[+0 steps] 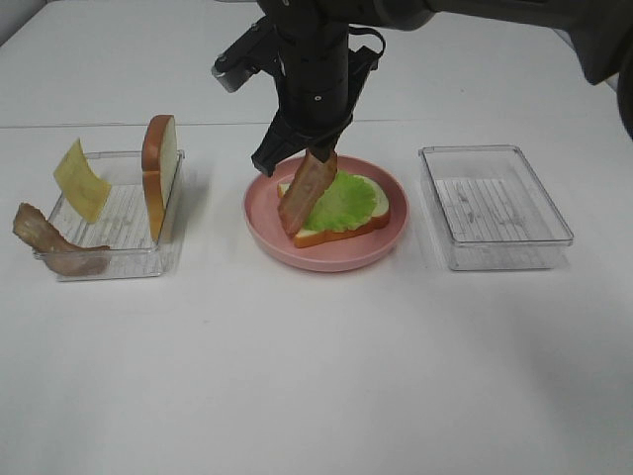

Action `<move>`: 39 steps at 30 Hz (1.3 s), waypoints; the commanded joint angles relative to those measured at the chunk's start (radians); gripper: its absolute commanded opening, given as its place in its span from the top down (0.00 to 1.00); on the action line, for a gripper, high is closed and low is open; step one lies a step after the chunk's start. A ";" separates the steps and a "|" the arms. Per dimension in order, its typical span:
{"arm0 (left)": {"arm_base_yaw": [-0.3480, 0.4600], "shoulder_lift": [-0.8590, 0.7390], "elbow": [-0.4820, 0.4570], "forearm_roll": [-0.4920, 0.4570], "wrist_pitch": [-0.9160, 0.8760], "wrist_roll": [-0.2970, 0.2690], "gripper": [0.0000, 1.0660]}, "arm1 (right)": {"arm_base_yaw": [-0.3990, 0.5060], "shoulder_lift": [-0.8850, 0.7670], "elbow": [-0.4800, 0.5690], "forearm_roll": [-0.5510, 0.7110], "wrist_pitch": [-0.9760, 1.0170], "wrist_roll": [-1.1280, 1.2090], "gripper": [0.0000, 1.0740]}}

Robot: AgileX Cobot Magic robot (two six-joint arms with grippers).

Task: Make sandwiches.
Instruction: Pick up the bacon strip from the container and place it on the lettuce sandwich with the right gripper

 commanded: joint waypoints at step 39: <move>0.002 -0.013 0.002 -0.006 -0.004 -0.001 0.13 | -0.084 0.007 -0.002 0.012 -0.037 0.037 0.08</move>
